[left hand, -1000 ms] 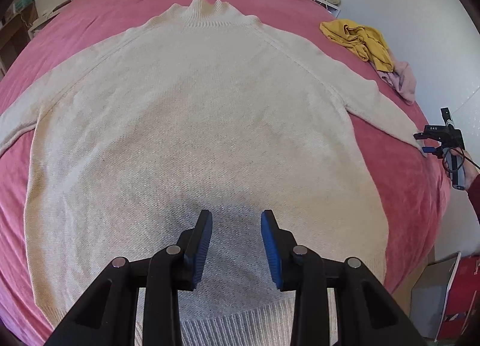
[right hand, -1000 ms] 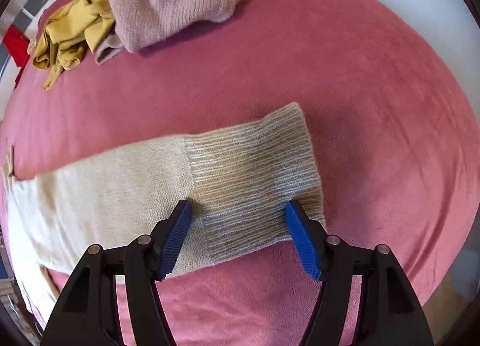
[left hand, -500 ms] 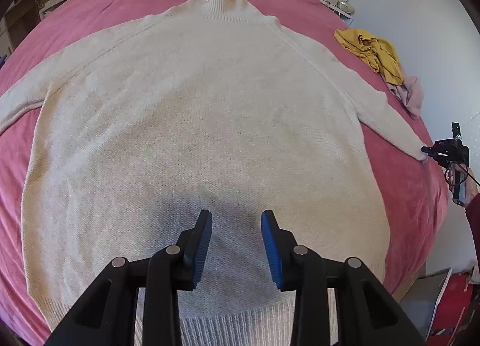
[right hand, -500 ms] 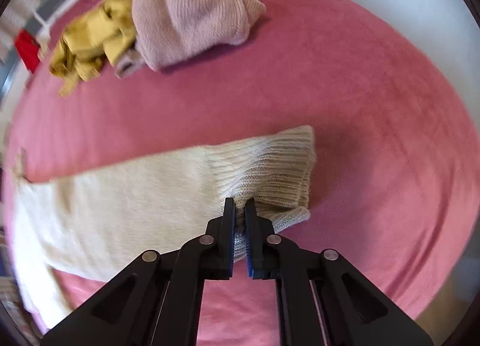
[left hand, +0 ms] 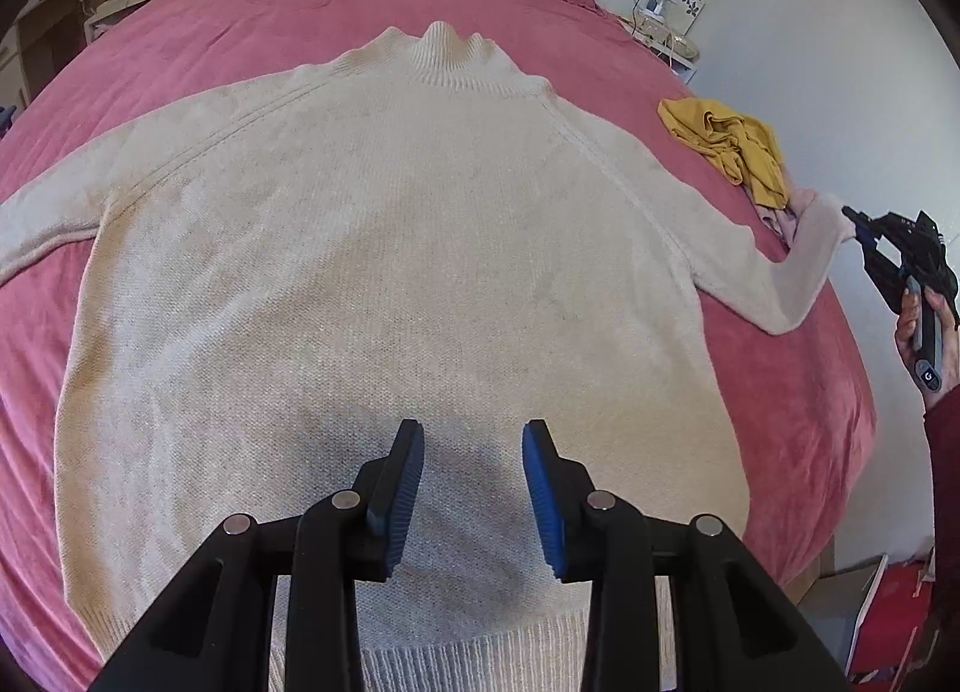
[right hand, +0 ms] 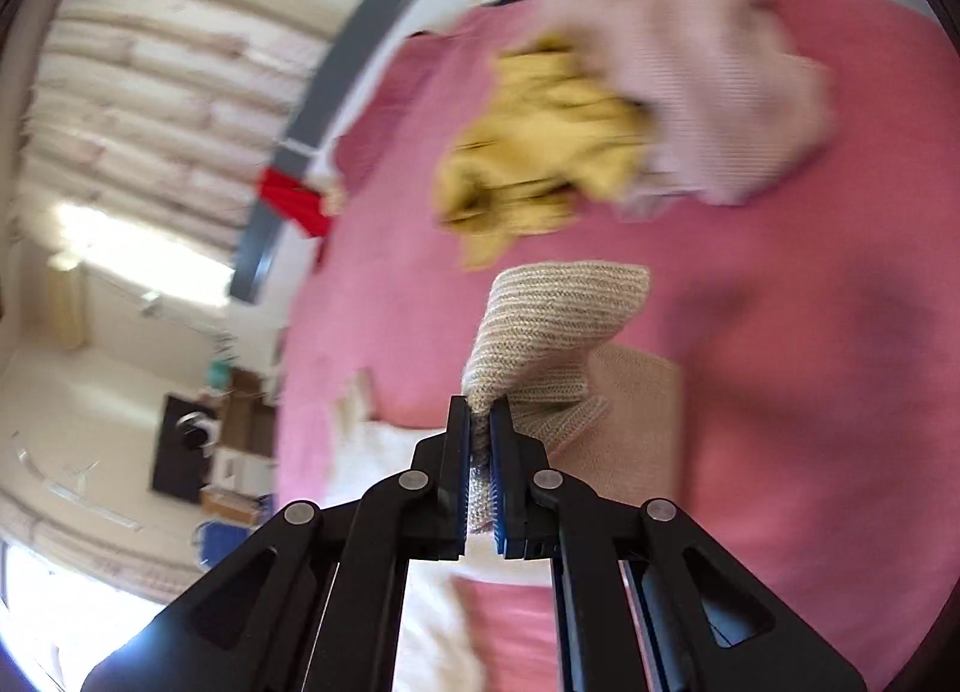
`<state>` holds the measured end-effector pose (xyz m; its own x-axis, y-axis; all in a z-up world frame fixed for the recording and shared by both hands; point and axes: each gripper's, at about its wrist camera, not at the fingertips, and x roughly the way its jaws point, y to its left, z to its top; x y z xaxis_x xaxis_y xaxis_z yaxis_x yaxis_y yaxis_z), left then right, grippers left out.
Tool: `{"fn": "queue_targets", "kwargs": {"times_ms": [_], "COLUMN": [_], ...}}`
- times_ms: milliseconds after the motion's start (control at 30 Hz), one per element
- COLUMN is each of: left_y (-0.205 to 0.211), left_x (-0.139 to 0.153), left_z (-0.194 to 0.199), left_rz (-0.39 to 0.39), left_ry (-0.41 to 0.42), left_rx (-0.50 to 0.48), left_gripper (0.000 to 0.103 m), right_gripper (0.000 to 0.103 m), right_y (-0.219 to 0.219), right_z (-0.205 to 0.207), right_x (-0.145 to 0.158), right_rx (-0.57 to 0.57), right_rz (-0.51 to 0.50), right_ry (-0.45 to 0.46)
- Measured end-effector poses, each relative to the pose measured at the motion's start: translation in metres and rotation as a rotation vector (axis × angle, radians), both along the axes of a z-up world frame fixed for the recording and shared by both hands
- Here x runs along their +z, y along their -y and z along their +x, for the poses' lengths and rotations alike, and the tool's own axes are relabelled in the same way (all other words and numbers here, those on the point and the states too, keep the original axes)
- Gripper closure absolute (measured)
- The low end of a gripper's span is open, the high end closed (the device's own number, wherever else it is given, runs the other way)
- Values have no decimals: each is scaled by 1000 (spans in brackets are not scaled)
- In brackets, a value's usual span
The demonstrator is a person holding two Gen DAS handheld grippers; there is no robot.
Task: Fold clothes
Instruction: 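Grasp the ribbed sleeve cuff with the right gripper and lift it, then fold the sleeve across the body with the right gripper while the left gripper grasps the hem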
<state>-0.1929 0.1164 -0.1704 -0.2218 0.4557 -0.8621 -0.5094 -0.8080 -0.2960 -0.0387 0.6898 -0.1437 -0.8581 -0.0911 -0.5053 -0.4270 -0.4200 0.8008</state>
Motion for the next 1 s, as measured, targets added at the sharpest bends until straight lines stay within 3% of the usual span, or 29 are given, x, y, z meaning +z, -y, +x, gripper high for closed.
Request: {"fn": "queue_targets", "kwargs": {"times_ms": [200, 467, 633, 733, 833, 933, 1000], "left_y": [36, 86, 117, 131, 139, 142, 140], "left_x": [7, 1, -2, -5, -8, -5, -2], "left_z": [-10, -39, -56, -64, -69, -76, -83], "left_rz": [40, 74, 96, 103, 105, 115, 112], "left_ry": [-22, -10, -3, 3, 8, -6, -23], "left_rx": [40, 127, 182, 207, 224, 227, 227], "left_gripper": [69, 68, 68, 68, 68, 68, 68], "right_gripper": [98, 98, 98, 92, 90, 85, 68], "right_y": [66, 198, 300, 364, 412, 424, 415], "right_z": [-88, -203, -269, -299, -314, -314, -310], "right_x": [59, 97, 76, 46, 12, -1, -2], "right_rx": [161, 387, 588, 749, 902, 925, 894], "right_rz": [18, 44, 88, 141, 112, 47, 45], "right_ry": [-107, -184, -105, -11, 58, 58, 69]}}
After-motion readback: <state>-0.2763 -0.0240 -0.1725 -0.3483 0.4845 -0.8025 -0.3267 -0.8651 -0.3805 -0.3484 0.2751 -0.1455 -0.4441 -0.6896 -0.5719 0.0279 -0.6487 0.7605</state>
